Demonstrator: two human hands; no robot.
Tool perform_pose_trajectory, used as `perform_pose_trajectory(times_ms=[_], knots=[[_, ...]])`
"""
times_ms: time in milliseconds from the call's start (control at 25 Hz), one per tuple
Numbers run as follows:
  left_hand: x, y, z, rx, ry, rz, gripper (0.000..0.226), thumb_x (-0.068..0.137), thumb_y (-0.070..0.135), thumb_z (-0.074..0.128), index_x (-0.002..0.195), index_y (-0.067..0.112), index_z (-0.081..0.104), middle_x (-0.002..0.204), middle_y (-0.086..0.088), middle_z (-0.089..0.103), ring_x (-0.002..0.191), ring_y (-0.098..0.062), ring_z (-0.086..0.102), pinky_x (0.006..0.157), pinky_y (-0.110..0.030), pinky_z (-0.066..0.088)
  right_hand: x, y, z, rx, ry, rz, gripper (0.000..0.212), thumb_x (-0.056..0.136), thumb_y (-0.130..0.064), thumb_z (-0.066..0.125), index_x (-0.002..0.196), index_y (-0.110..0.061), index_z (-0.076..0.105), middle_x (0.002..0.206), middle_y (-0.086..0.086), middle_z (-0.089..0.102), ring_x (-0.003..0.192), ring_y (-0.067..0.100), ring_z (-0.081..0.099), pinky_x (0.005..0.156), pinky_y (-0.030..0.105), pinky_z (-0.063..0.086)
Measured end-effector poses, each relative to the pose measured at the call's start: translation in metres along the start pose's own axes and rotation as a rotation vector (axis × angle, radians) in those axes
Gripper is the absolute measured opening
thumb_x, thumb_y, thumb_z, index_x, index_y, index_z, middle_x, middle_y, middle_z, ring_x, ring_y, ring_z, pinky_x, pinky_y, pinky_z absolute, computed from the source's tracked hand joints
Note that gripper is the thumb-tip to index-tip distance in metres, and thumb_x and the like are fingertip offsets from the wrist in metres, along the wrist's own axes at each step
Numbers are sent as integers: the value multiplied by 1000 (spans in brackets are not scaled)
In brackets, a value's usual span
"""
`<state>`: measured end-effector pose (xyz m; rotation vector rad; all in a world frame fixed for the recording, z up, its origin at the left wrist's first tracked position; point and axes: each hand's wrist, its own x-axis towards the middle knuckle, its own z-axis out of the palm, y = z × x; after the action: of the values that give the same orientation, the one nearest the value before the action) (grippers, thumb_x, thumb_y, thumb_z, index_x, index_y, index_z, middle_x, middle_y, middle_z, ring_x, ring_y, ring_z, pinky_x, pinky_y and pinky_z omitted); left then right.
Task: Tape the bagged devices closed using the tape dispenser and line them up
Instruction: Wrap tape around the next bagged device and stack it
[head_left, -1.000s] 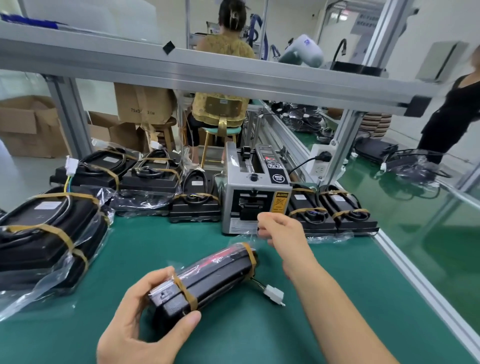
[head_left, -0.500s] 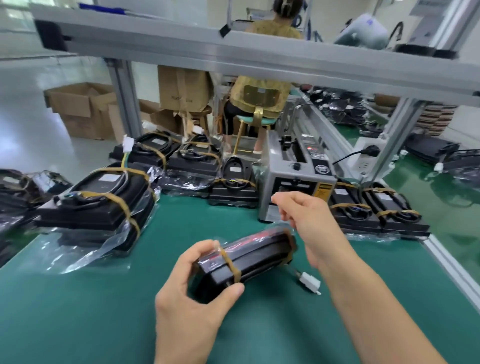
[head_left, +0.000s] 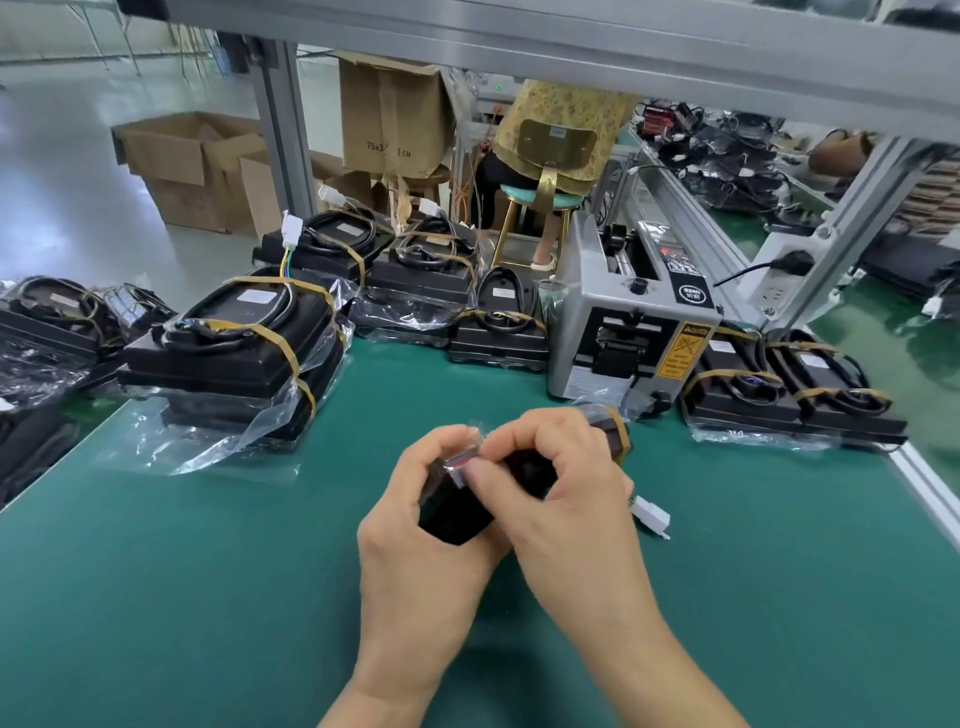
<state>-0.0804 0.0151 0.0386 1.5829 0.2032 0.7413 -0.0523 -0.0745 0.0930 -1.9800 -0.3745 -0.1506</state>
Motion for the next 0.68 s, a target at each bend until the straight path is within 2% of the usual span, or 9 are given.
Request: perform_pose_trajectory(times_ms=[120, 280, 360, 440, 560, 680], knots=[[0, 2, 0, -24, 3, 0, 57, 48, 37, 76, 101, 49, 61, 103, 21, 69, 96, 1, 65, 78, -5, 44, 1, -4, -3, 81, -4, 29, 28, 79, -11, 68, 69, -35, 60, 87, -22, 59, 97, 2, 51, 95, 48, 38], [-1, 2, 0, -17, 4, 0, 54, 50, 37, 72, 102, 49, 60, 103, 21, 68, 97, 0, 65, 78, -6, 45, -1, -5, -1, 0, -27, 25, 22, 77, -24, 73, 72, -37, 57, 93, -24, 57, 101, -2, 47, 94, 29, 29], [-1, 0, 0, -5, 2, 2, 56, 50, 33, 75, 101, 50, 60, 102, 22, 68, 96, 1, 65, 78, -6, 46, 0, -3, -1, -20, -24, 22, 24, 81, -20, 69, 72, -37, 55, 97, -27, 55, 102, -5, 45, 88, 23, 23], [0, 0, -1, -4, 4, -2, 56, 49, 34, 75, 101, 50, 61, 102, 22, 68, 96, 2, 64, 78, -6, 45, 0, -2, 0, -27, -32, 21, 22, 83, -20, 68, 74, -36, 55, 98, -27, 54, 103, -5, 44, 86, 22, 21], [1, 2, -1, 7, -3, -6, 54, 50, 39, 69, 102, 47, 61, 103, 20, 68, 97, -1, 65, 78, -5, 45, -1, -1, -1, -75, -51, -5, 18, 78, -34, 72, 80, -37, 54, 91, -21, 55, 103, -3, 43, 90, 21, 21], [3, 4, -1, 15, -5, -3, 53, 50, 40, 72, 102, 46, 62, 102, 20, 68, 96, 0, 65, 78, -5, 44, 3, 2, -1, -84, -56, -36, 16, 85, -27, 67, 82, -36, 55, 91, -20, 55, 102, -5, 41, 89, 24, 21]])
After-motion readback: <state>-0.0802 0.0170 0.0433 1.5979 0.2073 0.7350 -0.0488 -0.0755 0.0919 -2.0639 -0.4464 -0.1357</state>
